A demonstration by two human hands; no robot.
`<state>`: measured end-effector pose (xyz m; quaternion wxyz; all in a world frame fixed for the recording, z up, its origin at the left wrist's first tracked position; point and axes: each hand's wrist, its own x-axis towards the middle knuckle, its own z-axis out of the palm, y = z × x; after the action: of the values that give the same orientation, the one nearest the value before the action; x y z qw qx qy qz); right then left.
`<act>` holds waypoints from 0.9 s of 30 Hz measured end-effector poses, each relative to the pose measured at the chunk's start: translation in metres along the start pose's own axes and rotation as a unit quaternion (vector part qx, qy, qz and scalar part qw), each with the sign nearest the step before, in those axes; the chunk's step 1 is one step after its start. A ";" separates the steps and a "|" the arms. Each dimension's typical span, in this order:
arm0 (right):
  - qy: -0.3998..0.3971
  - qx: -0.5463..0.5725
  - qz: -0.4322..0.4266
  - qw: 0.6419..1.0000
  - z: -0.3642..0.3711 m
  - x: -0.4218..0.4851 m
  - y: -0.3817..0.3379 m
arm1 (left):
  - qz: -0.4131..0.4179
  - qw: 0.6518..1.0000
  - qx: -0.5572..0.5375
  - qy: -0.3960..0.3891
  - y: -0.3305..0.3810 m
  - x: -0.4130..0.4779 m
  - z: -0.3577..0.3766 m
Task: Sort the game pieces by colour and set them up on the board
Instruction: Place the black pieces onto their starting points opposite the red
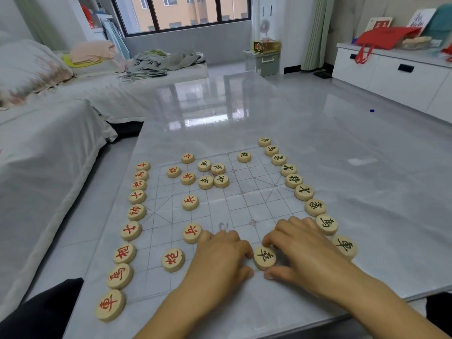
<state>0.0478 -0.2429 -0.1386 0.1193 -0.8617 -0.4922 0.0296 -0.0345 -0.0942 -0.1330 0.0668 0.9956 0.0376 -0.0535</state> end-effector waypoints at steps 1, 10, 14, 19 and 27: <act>0.000 -0.007 0.004 1.000 0.000 0.000 0.000 | 0.009 1.000 -0.004 0.000 -0.001 -0.002 0.000; -0.020 0.028 0.013 0.999 0.000 -0.005 0.003 | -0.051 0.985 -0.157 0.057 -0.056 0.006 -0.028; -0.010 0.043 0.025 0.999 0.002 -0.005 0.007 | -0.108 0.980 -0.139 0.088 -0.086 0.045 -0.034; -0.012 0.056 0.021 0.998 0.003 -0.003 0.009 | -0.079 0.989 -0.054 0.110 -0.096 0.108 -0.024; -0.016 0.061 0.016 0.998 0.002 -0.003 0.012 | -0.020 0.997 0.060 0.037 -0.073 0.132 -0.032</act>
<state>0.0558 -0.2512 -0.1433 0.1630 -0.8603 -0.4772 0.0749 0.0935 -0.0083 -0.1257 0.0045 0.9982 0.0570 -0.0204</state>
